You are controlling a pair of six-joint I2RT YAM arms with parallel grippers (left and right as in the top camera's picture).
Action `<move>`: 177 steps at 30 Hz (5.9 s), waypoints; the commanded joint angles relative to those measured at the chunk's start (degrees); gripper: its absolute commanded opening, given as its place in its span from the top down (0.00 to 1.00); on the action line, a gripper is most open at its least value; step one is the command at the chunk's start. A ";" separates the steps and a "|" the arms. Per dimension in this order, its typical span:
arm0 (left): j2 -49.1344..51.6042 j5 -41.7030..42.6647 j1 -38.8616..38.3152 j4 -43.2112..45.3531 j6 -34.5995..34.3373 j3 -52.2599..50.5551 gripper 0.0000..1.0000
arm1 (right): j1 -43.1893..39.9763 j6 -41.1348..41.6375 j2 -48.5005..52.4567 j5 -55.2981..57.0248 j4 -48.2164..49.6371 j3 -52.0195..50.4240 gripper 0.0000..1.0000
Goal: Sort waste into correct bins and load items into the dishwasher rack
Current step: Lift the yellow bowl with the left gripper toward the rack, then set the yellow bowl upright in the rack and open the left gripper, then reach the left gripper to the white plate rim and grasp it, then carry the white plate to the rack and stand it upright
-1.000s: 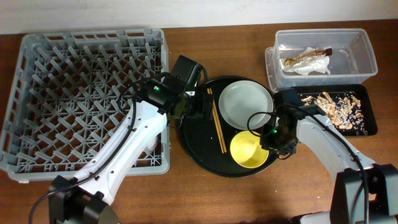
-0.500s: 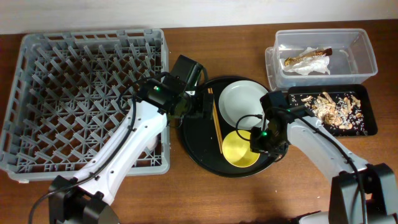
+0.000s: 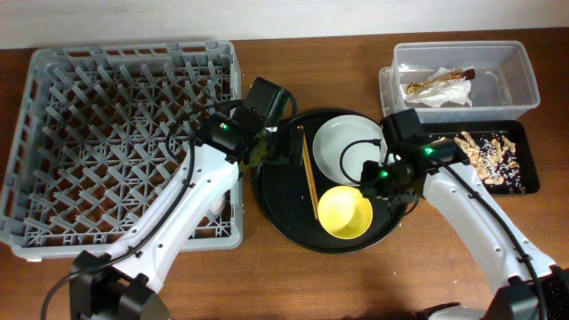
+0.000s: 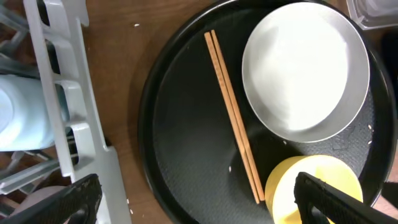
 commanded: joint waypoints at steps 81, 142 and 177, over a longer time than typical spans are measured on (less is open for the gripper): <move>0.17 -51.65 5.46 -0.76 1.09 7.61 1.00 | -14.45 -3.39 -0.85 4.15 -8.17 7.54 0.44; 23.69 16.44 -1.97 8.28 10.73 15.93 0.23 | -14.45 -3.58 -0.79 5.44 -8.37 7.54 0.44; 22.88 -24.33 -2.69 -0.37 10.19 34.27 1.00 | -14.45 -3.61 -0.79 5.49 -9.68 7.54 0.44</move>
